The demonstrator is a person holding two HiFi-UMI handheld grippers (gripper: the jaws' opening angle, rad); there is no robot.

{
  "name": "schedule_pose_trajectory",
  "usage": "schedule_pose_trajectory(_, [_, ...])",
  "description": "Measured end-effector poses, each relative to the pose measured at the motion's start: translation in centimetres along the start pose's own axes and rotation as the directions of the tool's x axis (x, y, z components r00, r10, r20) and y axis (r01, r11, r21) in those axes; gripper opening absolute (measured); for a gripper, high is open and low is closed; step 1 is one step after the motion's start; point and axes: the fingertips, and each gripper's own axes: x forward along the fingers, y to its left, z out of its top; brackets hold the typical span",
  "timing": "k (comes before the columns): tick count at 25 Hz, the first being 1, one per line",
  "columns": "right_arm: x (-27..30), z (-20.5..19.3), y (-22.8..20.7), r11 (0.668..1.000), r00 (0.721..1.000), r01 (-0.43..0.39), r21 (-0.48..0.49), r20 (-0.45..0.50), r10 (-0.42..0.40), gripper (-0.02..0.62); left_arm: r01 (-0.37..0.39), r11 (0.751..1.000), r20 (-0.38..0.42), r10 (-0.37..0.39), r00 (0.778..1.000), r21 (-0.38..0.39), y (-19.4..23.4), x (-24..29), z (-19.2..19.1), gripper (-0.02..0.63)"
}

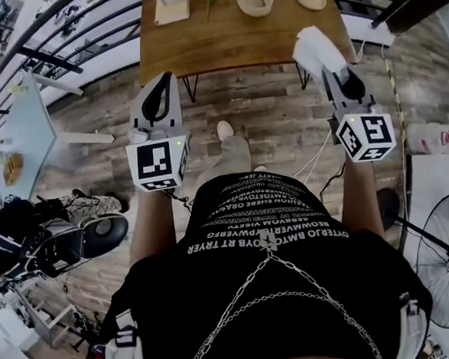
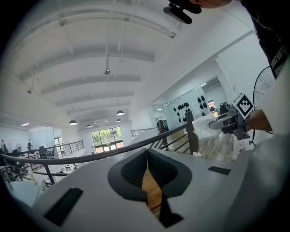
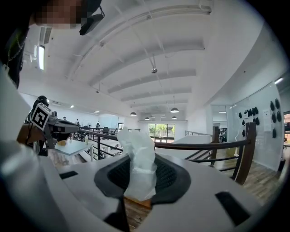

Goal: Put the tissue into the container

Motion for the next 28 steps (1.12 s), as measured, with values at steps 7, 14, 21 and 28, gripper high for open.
schedule_pose_trajectory(7, [5.6,0.3,-0.2,1.0,0.999,0.0,0.008,-0.044,0.001,0.109,0.026,0.999,-0.008,-0.026,1.0,-0.02,2.9,6.2,-0.1,0.029])
schedule_pose_trajectory(14, [13.5,1.4,-0.6,1.0,0.997,-0.01,0.013,-0.076,0.011,0.109,0.016,0.997,0.008,-0.016,1.0,-0.08,8.0,13.0,-0.5,0.029])
schedule_pose_trajectory(21, [19.7,2.6,-1.1,1.0,0.994,-0.012,-0.011,-0.106,0.011,0.109,0.035,0.99,0.032,-0.031,0.999,-0.137,12.0,18.7,-0.6,0.029])
schedule_pose_trajectory(28, [25.3,5.0,-0.7,0.999,0.996,-0.013,-0.043,-0.094,0.009,0.109,0.081,0.987,0.021,-0.079,0.997,-0.14,14.8,23.0,-1.0,0.029])
